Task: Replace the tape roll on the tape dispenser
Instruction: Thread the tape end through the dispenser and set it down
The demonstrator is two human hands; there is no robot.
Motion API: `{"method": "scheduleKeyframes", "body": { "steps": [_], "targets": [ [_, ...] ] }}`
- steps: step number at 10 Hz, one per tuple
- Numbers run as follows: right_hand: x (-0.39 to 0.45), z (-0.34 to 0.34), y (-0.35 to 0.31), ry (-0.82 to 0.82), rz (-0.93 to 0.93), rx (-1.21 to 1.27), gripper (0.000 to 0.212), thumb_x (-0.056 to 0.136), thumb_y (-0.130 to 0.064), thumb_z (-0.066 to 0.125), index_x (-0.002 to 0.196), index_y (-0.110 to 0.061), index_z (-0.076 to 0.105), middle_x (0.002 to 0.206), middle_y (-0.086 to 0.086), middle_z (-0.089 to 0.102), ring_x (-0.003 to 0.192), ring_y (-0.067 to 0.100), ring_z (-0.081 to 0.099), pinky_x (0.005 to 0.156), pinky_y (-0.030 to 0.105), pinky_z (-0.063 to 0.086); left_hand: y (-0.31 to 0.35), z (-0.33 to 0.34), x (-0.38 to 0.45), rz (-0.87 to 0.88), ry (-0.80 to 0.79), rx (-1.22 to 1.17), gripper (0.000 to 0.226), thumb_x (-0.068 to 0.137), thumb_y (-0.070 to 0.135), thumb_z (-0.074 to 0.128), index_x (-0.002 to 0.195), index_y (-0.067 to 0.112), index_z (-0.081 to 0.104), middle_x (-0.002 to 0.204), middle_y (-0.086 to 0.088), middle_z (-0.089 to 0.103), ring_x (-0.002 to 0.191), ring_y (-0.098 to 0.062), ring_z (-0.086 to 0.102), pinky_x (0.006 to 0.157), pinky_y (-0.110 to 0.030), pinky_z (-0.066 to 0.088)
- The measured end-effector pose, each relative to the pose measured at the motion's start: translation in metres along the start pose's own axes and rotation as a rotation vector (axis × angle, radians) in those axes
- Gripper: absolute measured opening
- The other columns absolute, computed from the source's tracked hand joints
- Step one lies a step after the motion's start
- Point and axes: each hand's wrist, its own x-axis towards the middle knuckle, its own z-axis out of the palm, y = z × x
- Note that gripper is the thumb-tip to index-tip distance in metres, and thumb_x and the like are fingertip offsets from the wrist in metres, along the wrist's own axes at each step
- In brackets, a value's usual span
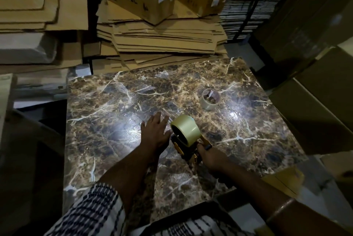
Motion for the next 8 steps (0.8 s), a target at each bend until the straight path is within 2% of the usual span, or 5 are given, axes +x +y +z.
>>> {"method": "scheduleKeyframes", "body": {
  "steps": [1,3,5,7,8],
  "targets": [
    [0.002,-0.006,-0.007,0.046,0.046,0.015,0.057,0.106,-0.044,0.031,0.132,0.0,0.056,0.131,0.024,0.061,0.122,0.038,0.058,0.101,0.039,0.045,0.002,-0.002,-0.003,0.012,0.016,-0.008,0.059,0.091,0.057,0.041,0.148,0.047,0.03,0.162,-0.006,0.024,0.147,-0.029,0.025,0.112,-0.064,0.018],
    [0.007,-0.014,-0.032,0.075,0.008,-0.208,0.03,0.102,-0.034,0.04,0.124,-0.016,0.049,0.122,0.02,0.062,0.11,0.04,0.062,0.092,0.045,0.053,0.005,-0.01,-0.003,-0.045,-0.065,-0.063,0.059,0.088,0.053,0.049,0.144,0.035,0.044,0.164,-0.002,0.017,0.151,-0.022,0.015,0.116,-0.064,0.012],
    [0.009,-0.024,-0.045,0.099,-0.054,-0.504,0.035,0.095,-0.045,0.035,0.115,-0.023,0.052,0.112,0.016,0.061,0.097,0.038,0.064,0.086,0.047,0.055,0.01,-0.014,-0.005,-0.098,-0.071,-0.118,0.063,0.088,0.054,0.051,0.145,0.029,0.044,0.164,0.004,0.017,0.151,-0.016,0.015,0.117,-0.063,0.008],
    [0.005,-0.02,-0.039,0.221,0.019,-0.339,0.047,0.1,-0.05,0.032,0.068,-0.017,0.038,0.09,0.007,0.061,0.107,0.036,0.064,0.084,0.038,0.048,0.015,-0.027,-0.01,-0.129,-0.148,-0.126,0.062,0.091,0.051,0.05,0.148,0.027,0.04,0.165,0.004,0.011,0.152,-0.015,0.011,0.116,-0.065,0.009],
    [0.013,-0.007,-0.028,0.19,0.017,-0.298,0.028,0.099,-0.04,0.036,0.097,-0.016,0.05,0.097,0.013,0.061,0.104,0.041,0.063,0.087,0.045,0.053,0.02,-0.032,-0.009,-0.122,-0.207,-0.096,0.061,0.092,0.054,0.049,0.149,0.037,0.035,0.166,0.005,0.005,0.153,-0.017,0.007,0.115,-0.067,0.009]
  ]
}}
